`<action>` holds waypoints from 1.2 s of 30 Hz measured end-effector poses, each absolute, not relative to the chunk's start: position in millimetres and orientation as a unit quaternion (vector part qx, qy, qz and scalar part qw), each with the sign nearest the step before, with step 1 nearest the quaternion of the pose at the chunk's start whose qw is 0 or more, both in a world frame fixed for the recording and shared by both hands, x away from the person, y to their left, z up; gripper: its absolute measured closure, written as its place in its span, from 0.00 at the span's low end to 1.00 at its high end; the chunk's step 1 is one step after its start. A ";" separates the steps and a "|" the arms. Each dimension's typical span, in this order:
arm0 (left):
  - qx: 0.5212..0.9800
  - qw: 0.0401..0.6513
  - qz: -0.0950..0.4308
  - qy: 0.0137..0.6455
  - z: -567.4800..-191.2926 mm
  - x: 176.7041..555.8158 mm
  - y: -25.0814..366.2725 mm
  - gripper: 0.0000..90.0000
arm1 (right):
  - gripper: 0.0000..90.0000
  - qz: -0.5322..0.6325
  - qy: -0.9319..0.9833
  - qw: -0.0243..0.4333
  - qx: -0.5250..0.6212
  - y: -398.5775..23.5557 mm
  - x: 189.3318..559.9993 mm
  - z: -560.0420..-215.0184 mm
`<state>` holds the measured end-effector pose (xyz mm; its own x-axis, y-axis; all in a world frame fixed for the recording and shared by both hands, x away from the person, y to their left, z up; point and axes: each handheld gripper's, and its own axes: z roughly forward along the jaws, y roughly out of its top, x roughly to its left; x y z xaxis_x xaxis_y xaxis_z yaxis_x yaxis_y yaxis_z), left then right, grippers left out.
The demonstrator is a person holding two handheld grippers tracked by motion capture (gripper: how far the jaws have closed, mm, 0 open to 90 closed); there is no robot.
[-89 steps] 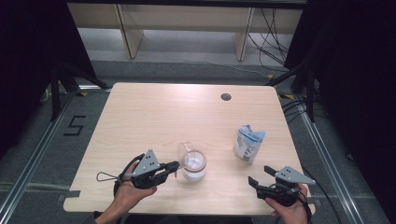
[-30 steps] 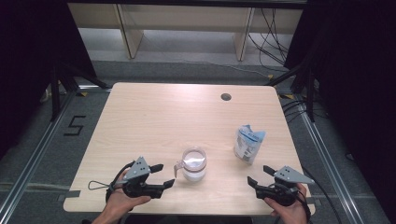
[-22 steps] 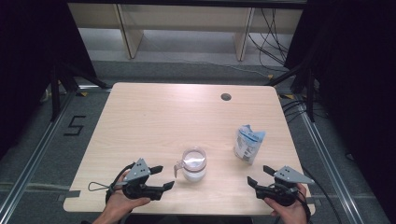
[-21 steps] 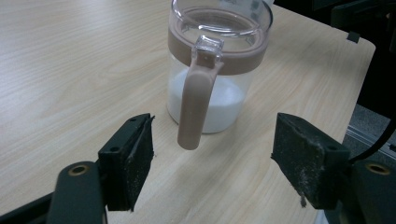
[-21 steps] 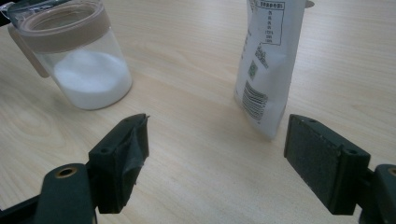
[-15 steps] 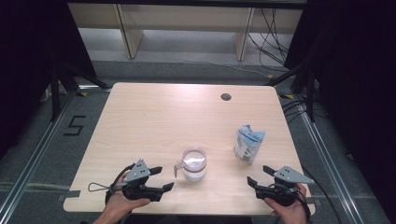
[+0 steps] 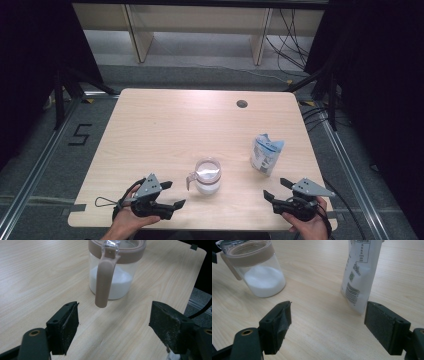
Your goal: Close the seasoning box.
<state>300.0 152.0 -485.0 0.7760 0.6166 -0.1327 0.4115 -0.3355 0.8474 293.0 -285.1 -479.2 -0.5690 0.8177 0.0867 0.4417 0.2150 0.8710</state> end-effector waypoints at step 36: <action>0.818 0.462 0.099 0.328 -498.8 300.3 150.1 0.23 | 0.21 0.423 0.791 0.150 0.415 -274.7 292.5 -489.3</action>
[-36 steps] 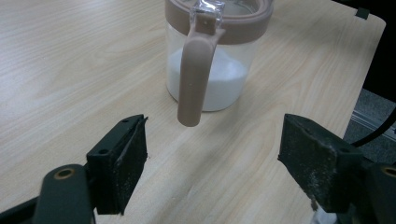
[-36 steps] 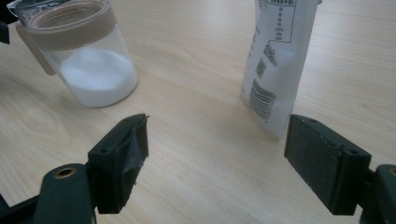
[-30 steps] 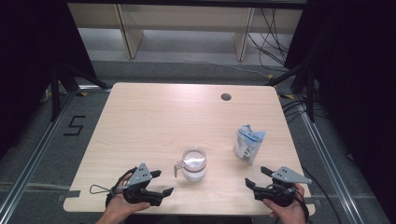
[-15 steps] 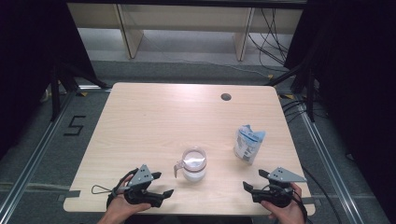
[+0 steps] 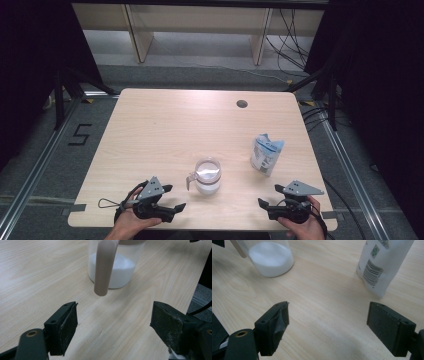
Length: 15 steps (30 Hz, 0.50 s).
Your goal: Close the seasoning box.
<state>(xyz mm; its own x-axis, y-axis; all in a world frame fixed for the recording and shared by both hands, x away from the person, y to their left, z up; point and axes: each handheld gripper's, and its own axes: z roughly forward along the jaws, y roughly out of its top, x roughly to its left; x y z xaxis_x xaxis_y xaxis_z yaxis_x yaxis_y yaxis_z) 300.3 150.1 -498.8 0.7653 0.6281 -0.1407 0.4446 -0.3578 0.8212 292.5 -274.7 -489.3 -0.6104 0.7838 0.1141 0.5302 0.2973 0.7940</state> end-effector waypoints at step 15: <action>0.820 0.461 0.091 0.327 -499.1 301.1 150.4 0.23 | 0.20 0.409 0.804 0.138 0.410 -273.4 286.7 -493.5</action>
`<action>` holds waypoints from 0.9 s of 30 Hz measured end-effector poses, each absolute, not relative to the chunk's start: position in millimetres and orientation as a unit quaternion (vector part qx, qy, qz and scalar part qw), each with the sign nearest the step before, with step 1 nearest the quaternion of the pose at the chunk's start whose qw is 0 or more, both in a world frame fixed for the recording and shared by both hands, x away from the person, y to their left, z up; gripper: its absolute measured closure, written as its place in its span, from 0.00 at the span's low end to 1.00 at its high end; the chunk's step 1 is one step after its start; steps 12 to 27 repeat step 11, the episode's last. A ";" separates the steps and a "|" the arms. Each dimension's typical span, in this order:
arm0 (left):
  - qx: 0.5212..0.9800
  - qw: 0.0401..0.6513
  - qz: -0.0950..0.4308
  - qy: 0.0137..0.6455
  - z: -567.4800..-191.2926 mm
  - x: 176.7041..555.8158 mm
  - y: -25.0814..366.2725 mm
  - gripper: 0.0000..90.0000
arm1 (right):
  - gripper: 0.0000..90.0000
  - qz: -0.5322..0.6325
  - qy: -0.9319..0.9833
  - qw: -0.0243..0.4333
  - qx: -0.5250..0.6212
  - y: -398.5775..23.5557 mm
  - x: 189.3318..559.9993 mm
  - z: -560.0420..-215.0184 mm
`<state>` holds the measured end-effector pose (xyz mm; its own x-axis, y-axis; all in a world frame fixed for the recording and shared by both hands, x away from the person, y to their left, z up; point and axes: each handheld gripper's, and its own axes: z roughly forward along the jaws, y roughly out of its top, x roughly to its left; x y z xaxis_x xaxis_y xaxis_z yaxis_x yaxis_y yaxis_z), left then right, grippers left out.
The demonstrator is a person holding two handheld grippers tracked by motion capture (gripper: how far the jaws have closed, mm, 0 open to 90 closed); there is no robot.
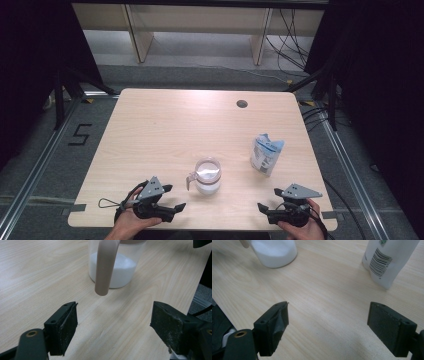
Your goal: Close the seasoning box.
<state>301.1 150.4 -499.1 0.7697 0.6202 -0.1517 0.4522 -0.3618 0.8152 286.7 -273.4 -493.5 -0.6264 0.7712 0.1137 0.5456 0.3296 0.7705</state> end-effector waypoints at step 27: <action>0.819 0.464 0.096 0.324 -499.5 301.6 150.8 0.23 | 0.20 0.409 0.800 0.138 0.417 -273.1 285.8 -492.8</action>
